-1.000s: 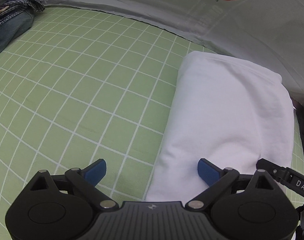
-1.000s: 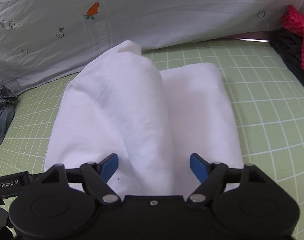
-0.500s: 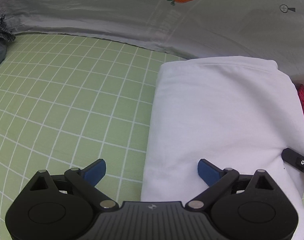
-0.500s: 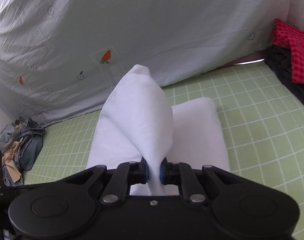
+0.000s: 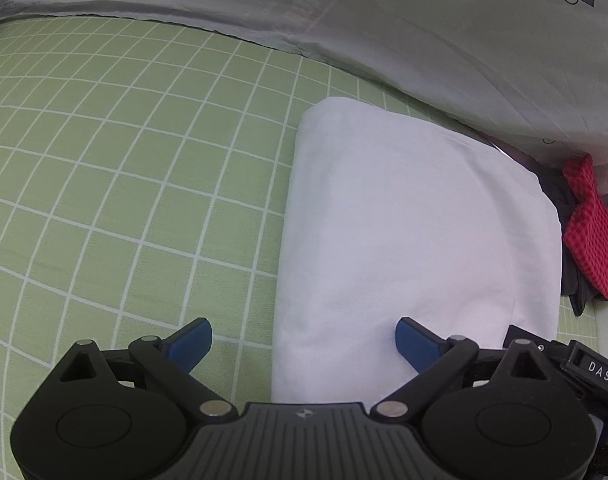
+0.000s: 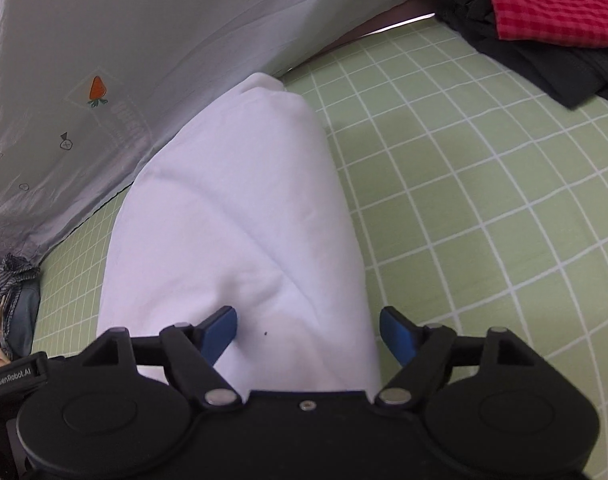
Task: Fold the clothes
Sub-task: 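Grasp the folded trousers bundle with both grippers and lift it, then carry the bundle with both grippers onto the red checked cloth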
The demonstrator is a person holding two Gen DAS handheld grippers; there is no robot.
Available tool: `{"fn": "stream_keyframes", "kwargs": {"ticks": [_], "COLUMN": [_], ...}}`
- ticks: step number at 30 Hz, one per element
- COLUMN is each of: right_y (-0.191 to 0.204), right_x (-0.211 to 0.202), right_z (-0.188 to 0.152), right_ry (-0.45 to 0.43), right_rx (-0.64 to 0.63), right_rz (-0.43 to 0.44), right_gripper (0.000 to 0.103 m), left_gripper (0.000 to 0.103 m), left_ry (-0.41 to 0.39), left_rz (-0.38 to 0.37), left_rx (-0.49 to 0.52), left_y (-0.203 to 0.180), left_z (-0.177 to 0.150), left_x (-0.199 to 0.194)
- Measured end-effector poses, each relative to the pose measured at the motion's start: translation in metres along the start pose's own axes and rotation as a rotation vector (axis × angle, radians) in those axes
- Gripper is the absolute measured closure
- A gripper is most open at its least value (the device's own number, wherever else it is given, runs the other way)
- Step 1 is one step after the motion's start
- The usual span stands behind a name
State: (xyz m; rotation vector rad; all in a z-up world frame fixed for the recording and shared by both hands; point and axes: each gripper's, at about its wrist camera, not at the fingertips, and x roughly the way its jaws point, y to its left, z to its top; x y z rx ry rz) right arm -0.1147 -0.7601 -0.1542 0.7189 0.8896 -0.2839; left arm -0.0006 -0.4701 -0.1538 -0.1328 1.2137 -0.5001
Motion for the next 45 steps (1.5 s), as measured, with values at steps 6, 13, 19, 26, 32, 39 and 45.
{"fn": "stream_keyframes", "kwargs": {"ticks": [6,13,19,26,32,39,45], "right_y": [-0.001,0.008,0.031,0.046,0.050,0.023,-0.039], "right_x": [0.015,-0.004,-0.046,-0.107,-0.154,-0.205,-0.231], "right_z": [0.006,-0.005,-0.017,-0.054,-0.090,-0.119,-0.093], "right_ry": [0.024,-0.061,-0.132,-0.225,-0.320,-0.410,-0.448], "right_rx": [0.055,0.047,0.012,0.073,0.158,0.220,0.178], "right_rz": [0.056,0.051,0.091,0.093,0.027,-0.039,-0.015], "right_gripper": [0.016,0.079,0.084,0.085,0.085,0.085,0.085], "left_gripper": [0.010,0.074,0.083,0.083,0.084,0.084,0.084], "left_ry": [0.024,-0.072,-0.127,-0.144,-0.093,-0.080,-0.173], "left_rz": [-0.101,-0.105,-0.175,-0.263,-0.368,-0.451,-0.431], "left_rx": [-0.064,0.009,0.040,0.133,0.206,0.283,0.258], "left_y": [0.001,-0.016,-0.010,-0.009,-0.021,-0.066,-0.147], "left_z": [0.002,-0.017,-0.030,-0.043,-0.048,-0.068,-0.094], "left_x": [0.015,-0.007,-0.050,-0.094,-0.111,-0.113,-0.099]}}
